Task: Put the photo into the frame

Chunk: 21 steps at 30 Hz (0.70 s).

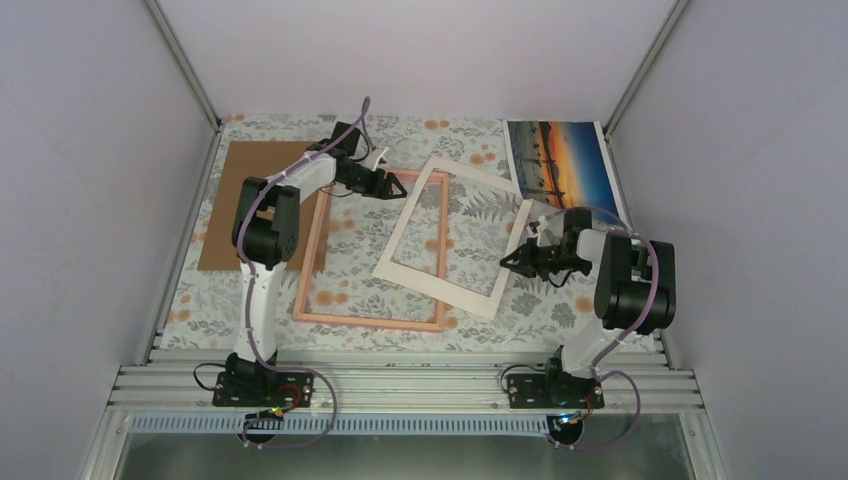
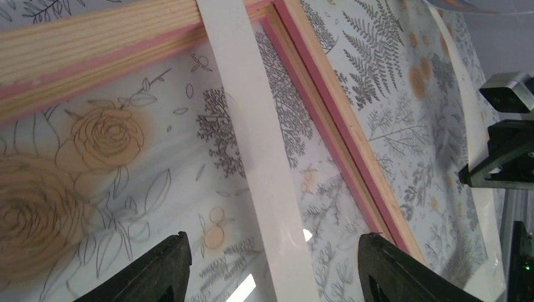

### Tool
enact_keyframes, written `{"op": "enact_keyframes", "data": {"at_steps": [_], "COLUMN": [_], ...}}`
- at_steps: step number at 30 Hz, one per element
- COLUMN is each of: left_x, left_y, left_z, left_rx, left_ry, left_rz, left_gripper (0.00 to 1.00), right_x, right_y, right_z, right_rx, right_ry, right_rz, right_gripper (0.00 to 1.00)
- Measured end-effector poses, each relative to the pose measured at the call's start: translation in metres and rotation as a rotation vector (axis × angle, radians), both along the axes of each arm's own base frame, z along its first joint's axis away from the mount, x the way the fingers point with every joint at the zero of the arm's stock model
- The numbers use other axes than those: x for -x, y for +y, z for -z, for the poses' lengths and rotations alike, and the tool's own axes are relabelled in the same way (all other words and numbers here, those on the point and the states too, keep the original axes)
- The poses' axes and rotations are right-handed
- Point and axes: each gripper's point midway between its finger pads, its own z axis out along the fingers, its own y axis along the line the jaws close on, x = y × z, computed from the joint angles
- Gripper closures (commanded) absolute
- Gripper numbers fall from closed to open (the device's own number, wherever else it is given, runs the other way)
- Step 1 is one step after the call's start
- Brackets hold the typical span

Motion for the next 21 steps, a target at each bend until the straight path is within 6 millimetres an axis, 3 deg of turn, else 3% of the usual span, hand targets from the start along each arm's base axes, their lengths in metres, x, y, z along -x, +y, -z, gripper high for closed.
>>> {"op": "enact_keyframes", "data": {"at_steps": [13,18,21], "left_x": [-0.01,-0.007,-0.007], "left_y": [-0.036,-0.045,-0.049], "left_z": [0.024,0.028,0.027], "left_rx": [0.009,0.005,0.001], "left_ry": [0.017,0.027,0.026], "left_rz": [0.051,0.061,0.057], "left_gripper": [0.37,0.32,0.39], "right_x": [0.0,0.0,0.0], "right_y": [-0.001,-0.001,-0.001], "right_z": [0.002,0.002,0.002], "right_rx": [0.016,0.016,0.016], "right_ry": [-0.005,-0.005,-0.006], "right_rz": [-0.005,-0.005,-0.006], "right_gripper": [0.96,0.96,0.96]}}
